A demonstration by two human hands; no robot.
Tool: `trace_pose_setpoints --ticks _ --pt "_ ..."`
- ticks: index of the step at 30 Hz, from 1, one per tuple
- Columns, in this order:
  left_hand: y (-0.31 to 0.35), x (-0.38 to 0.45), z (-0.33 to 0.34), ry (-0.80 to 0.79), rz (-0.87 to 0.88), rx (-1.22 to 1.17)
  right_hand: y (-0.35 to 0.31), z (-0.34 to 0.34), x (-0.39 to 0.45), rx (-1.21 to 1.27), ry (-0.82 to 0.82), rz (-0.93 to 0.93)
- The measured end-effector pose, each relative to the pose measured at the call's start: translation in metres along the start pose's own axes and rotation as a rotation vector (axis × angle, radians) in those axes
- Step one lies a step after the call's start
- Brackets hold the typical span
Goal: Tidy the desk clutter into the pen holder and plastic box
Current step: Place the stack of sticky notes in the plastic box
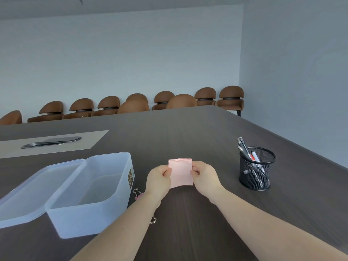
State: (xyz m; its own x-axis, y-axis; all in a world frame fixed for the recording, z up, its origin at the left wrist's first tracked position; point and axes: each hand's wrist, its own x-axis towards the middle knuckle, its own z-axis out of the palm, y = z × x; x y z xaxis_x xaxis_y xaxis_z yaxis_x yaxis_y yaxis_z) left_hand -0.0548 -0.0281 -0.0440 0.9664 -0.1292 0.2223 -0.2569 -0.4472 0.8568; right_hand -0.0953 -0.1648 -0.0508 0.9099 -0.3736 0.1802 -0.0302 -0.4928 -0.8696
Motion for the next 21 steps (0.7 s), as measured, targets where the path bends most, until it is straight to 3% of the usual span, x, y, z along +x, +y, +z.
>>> trace_pose_setpoints --ticks 7,13,21 --pt "0.03 0.013 -0.04 0.104 0.031 0.055 -0.028 -0.004 0.003 0.133 0.004 0.062" --pt "0.042 0.036 -0.101 0.192 0.029 0.138 -0.07 0.018 0.0 0.179 -0.099 0.068" --pt "-0.003 0.072 -0.161 0.209 -0.196 0.32 -0.122 0.076 0.003 0.067 -0.339 0.062"
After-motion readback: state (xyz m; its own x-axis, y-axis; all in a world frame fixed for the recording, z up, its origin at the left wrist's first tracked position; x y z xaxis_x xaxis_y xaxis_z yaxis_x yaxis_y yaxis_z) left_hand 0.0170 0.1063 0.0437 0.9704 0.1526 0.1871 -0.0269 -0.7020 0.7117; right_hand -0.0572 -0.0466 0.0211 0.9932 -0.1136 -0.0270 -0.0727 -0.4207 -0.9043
